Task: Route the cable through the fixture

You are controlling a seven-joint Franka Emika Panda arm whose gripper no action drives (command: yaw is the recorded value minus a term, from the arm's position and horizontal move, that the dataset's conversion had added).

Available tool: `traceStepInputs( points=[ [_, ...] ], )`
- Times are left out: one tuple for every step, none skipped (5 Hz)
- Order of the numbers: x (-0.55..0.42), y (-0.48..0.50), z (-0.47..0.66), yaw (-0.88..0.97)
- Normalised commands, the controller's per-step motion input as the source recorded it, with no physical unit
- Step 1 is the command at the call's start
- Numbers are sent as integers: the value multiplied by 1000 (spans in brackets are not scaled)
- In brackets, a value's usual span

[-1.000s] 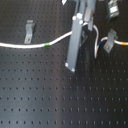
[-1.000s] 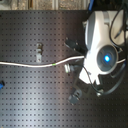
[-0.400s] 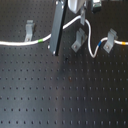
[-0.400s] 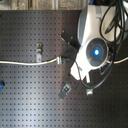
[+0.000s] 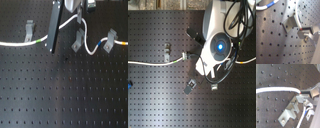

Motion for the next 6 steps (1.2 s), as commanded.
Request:
traceStepInputs(
  points=[
    [-242, -262, -36, 0],
    [-348, -210, -41, 49],
    [-304, -71, -2, 151],
    [-304, -82, -89, 220],
    [-126, 2, 3, 29],
    [31, 14, -1, 23]
  ],
)
